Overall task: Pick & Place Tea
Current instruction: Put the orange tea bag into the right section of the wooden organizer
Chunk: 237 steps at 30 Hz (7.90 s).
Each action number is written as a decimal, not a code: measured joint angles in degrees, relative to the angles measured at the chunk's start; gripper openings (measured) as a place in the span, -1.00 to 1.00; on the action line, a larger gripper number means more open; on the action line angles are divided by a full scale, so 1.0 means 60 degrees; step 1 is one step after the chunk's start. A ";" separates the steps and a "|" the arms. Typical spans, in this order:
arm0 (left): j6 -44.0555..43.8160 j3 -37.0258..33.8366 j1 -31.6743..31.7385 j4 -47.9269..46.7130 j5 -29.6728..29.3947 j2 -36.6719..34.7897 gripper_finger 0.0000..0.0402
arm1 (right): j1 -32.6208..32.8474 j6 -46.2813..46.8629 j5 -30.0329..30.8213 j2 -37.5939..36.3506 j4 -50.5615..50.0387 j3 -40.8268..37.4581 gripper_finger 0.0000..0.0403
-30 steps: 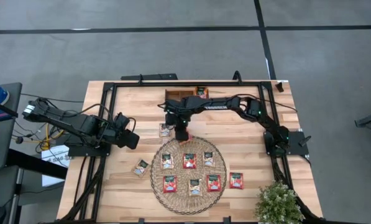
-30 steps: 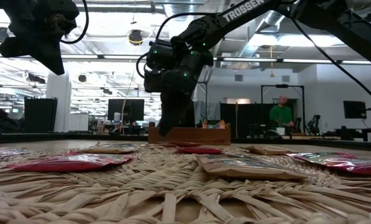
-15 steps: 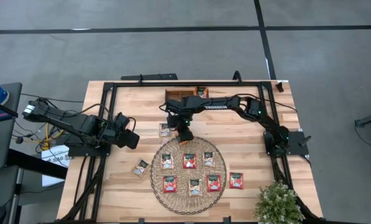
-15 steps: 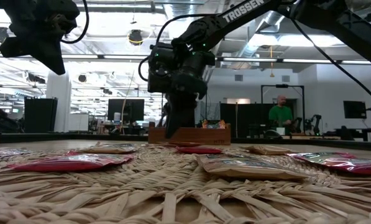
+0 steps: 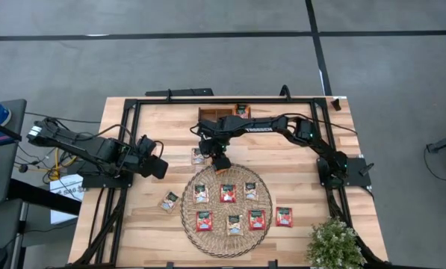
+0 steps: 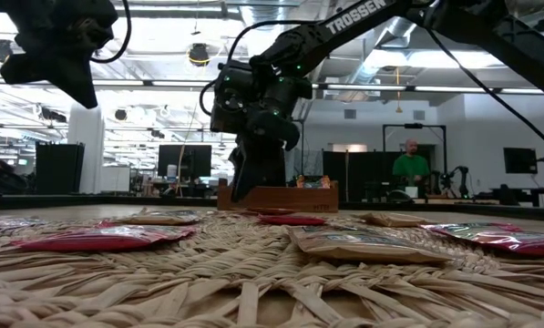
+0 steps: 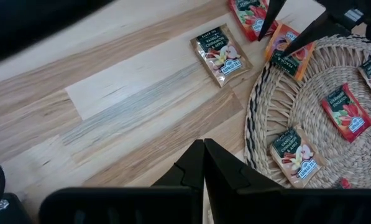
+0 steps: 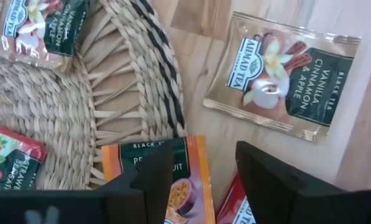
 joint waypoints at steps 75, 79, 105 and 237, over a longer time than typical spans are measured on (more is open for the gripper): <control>0.0051 0.0000 0.0000 0.0349 -0.0091 0.0004 -1.00 | -0.0215 -0.0172 0.0124 0.0433 -0.0357 -0.0372 -0.62; 0.0051 0.0000 0.0000 0.0349 -0.0091 0.0004 -1.00 | -0.0204 -0.0172 0.0328 0.0433 -0.0350 -0.0375 -0.65; 0.0055 0.0000 0.0000 0.0349 -0.0094 0.0004 -1.00 | -0.0193 -0.0169 0.0903 0.0433 -0.0251 -0.0378 -0.99; 0.0011 0.0000 0.0003 0.0470 -0.0568 0.0004 -1.00 | -0.2734 0.0119 0.2129 -0.3222 -0.0862 -0.5980 -0.10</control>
